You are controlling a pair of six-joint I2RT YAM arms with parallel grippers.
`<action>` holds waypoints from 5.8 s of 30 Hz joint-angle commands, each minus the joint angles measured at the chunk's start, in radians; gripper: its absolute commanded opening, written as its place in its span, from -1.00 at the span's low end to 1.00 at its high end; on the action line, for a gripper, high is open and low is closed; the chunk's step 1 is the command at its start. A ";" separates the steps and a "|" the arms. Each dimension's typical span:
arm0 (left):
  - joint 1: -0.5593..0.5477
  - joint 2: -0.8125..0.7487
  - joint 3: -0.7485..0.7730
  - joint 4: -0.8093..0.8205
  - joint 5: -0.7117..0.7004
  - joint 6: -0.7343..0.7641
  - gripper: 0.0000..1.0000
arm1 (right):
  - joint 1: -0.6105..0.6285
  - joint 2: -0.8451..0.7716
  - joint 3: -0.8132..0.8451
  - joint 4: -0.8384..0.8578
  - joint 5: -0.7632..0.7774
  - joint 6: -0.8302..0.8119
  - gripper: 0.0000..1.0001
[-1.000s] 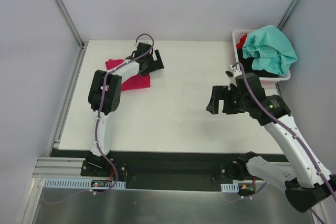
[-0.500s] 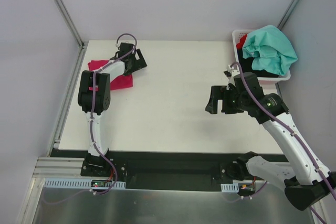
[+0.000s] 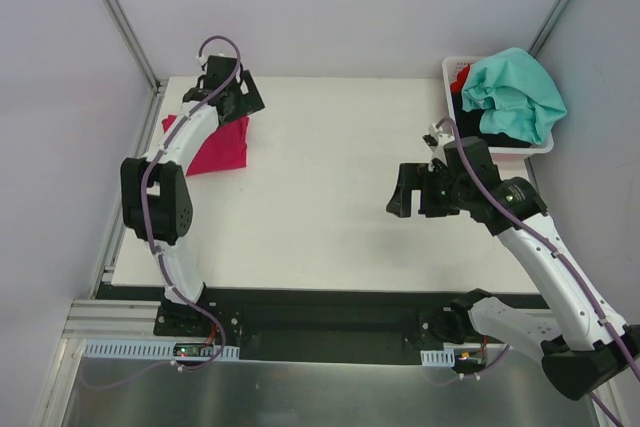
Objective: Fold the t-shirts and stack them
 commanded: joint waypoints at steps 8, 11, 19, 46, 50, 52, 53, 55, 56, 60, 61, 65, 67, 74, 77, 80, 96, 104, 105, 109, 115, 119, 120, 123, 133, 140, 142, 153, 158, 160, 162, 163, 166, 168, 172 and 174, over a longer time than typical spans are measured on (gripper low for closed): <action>-0.014 -0.300 -0.340 -0.236 -0.196 -0.104 0.98 | 0.025 -0.015 -0.007 0.052 -0.051 0.037 0.93; -0.014 -0.321 -0.420 -0.242 -0.208 -0.142 0.98 | 0.028 -0.027 -0.009 0.035 -0.042 0.033 0.93; -0.014 -0.294 -0.446 -0.247 -0.313 -0.152 0.98 | 0.026 -0.044 -0.012 0.018 -0.033 0.022 0.93; 0.136 0.004 -0.264 -0.061 -0.077 -0.041 0.98 | 0.023 0.051 -0.004 0.012 -0.017 -0.027 0.93; 0.150 -0.016 -0.268 -0.061 -0.049 -0.052 0.98 | 0.023 0.072 0.009 0.015 -0.028 -0.033 0.93; 0.150 -0.033 -0.279 -0.061 -0.046 -0.052 0.98 | 0.025 0.083 0.011 0.021 -0.034 -0.030 0.93; 0.150 -0.054 -0.289 -0.061 -0.047 -0.052 0.98 | 0.023 0.086 0.011 0.026 -0.039 -0.030 0.93; 0.150 -0.077 -0.299 -0.063 -0.049 -0.050 0.98 | 0.023 0.091 0.005 0.038 -0.048 -0.023 0.93; 0.150 -0.103 -0.302 -0.064 -0.047 -0.052 0.98 | 0.023 0.091 0.002 0.041 -0.056 -0.020 0.93; 0.150 -0.185 -0.311 -0.100 -0.049 -0.078 0.98 | 0.025 0.089 -0.006 0.047 -0.065 -0.012 0.93; 0.150 -0.198 -0.311 -0.115 -0.067 -0.089 0.98 | 0.025 0.085 -0.007 0.046 -0.065 -0.010 0.93; 0.150 -0.225 -0.305 -0.216 -0.157 -0.116 0.98 | 0.023 0.071 -0.015 0.052 -0.067 -0.006 0.93; 0.150 -0.215 -0.308 -0.244 -0.211 -0.133 0.98 | 0.025 0.066 -0.021 0.053 -0.068 -0.006 0.93; 0.170 -0.165 -0.293 -0.368 -0.308 -0.204 0.98 | 0.025 0.061 -0.017 0.046 -0.065 -0.018 0.93; 0.185 -0.157 -0.280 -0.425 -0.322 -0.222 0.98 | 0.023 0.058 -0.011 0.040 -0.064 -0.021 0.93; 0.208 -0.142 -0.260 -0.454 -0.328 -0.217 0.98 | 0.022 0.057 -0.011 0.038 -0.059 -0.026 0.93; 0.287 -0.018 -0.173 -0.528 -0.327 -0.222 0.98 | 0.006 0.080 -0.020 0.050 -0.062 -0.040 0.93; 0.287 0.099 -0.055 -0.542 -0.302 -0.239 0.98 | -0.001 0.094 -0.023 0.064 -0.070 -0.044 0.93; 0.287 0.117 -0.034 -0.543 -0.299 -0.237 0.98 | -0.003 0.095 -0.023 0.064 -0.068 -0.046 0.93; 0.285 0.221 0.072 -0.571 -0.241 -0.241 0.98 | -0.011 0.101 -0.023 0.064 -0.071 -0.050 0.93; 0.287 0.288 0.170 -0.574 -0.227 -0.238 0.98 | -0.027 0.103 -0.020 0.050 -0.070 -0.067 0.93; 0.293 0.346 0.299 -0.594 -0.233 -0.218 0.98 | -0.038 0.106 -0.021 0.040 -0.067 -0.081 0.93; 0.297 0.360 0.328 -0.604 -0.221 -0.213 0.98 | -0.046 0.107 -0.023 0.040 -0.065 -0.082 0.93; 0.311 0.426 0.442 -0.623 -0.195 -0.214 0.98 | -0.055 0.112 -0.029 0.035 -0.065 -0.089 0.93; 0.349 0.552 0.668 -0.617 -0.192 -0.190 0.98 | -0.058 0.137 -0.040 0.030 -0.079 -0.090 0.93; 0.363 0.490 0.632 -0.598 -0.198 -0.191 0.98 | -0.058 0.160 -0.038 0.044 -0.103 -0.075 0.93; 0.359 0.388 0.541 -0.562 -0.181 -0.199 0.98 | -0.057 0.163 -0.037 0.050 -0.117 -0.069 0.93; 0.159 0.033 0.266 -0.224 0.122 -0.138 0.98 | 0.012 0.154 -0.009 0.033 -0.090 -0.040 0.93; 0.113 0.230 0.371 -0.137 0.457 -0.099 0.98 | 0.015 0.123 0.000 -0.003 -0.071 -0.043 0.93; 0.100 0.278 0.398 -0.132 0.469 -0.089 0.98 | 0.015 0.114 0.003 -0.017 -0.065 -0.041 0.93; 0.101 0.340 0.431 -0.114 0.497 -0.089 0.98 | 0.015 0.098 0.005 -0.025 -0.056 -0.041 0.93; 0.101 0.363 0.450 -0.109 0.511 -0.083 0.98 | 0.014 0.094 0.005 -0.035 -0.054 -0.041 0.93; 0.106 0.436 0.514 -0.112 0.545 -0.095 0.98 | 0.015 0.084 0.008 -0.045 -0.047 -0.041 0.93; 0.115 0.475 0.543 -0.112 0.563 -0.098 0.98 | 0.015 0.081 0.011 -0.048 -0.048 -0.040 0.93; 0.124 0.512 0.577 -0.106 0.581 -0.101 0.98 | 0.014 0.080 0.016 -0.056 -0.044 -0.041 0.93; 0.126 0.522 0.591 -0.094 0.594 -0.098 0.98 | 0.015 0.075 0.014 -0.060 -0.041 -0.043 0.93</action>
